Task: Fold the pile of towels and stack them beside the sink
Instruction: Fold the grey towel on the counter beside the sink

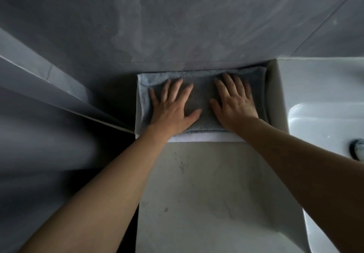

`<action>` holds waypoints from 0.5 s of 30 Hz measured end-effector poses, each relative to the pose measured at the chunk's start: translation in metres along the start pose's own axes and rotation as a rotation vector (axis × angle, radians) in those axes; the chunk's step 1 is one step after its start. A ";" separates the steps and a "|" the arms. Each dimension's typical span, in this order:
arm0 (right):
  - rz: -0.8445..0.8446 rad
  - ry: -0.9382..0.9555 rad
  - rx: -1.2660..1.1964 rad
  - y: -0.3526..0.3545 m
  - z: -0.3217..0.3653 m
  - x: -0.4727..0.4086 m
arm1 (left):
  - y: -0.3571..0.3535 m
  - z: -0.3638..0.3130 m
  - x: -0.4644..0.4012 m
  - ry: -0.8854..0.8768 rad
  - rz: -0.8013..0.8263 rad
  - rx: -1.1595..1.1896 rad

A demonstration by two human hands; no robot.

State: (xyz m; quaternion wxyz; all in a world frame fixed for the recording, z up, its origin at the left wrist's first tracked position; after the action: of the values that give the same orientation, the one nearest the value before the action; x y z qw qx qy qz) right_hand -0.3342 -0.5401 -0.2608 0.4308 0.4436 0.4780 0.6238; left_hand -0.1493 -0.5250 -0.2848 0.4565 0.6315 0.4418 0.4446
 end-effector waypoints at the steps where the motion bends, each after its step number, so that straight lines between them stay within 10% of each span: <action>1: 0.007 -0.031 -0.009 -0.008 -0.006 0.001 | -0.007 0.003 0.002 0.010 0.027 -0.021; 15: -0.154 0.037 0.067 -0.015 -0.030 -0.001 | 0.003 0.009 -0.007 -0.069 -0.056 -0.108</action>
State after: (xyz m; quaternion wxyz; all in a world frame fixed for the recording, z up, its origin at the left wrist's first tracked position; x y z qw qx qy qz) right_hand -0.3611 -0.5451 -0.2805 0.4536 0.4082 0.5391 0.5805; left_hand -0.1413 -0.5343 -0.2846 0.5173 0.6080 0.4188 0.4329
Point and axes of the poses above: each hand's wrist, its own x-axis away from the middle knuckle, its own y-axis out of the back of the hand, z = x × y, the point moved 4 cm from there along -x, towards the middle knuckle, and after that the axes turned 1 degree about -x, right-handed, at the moved point
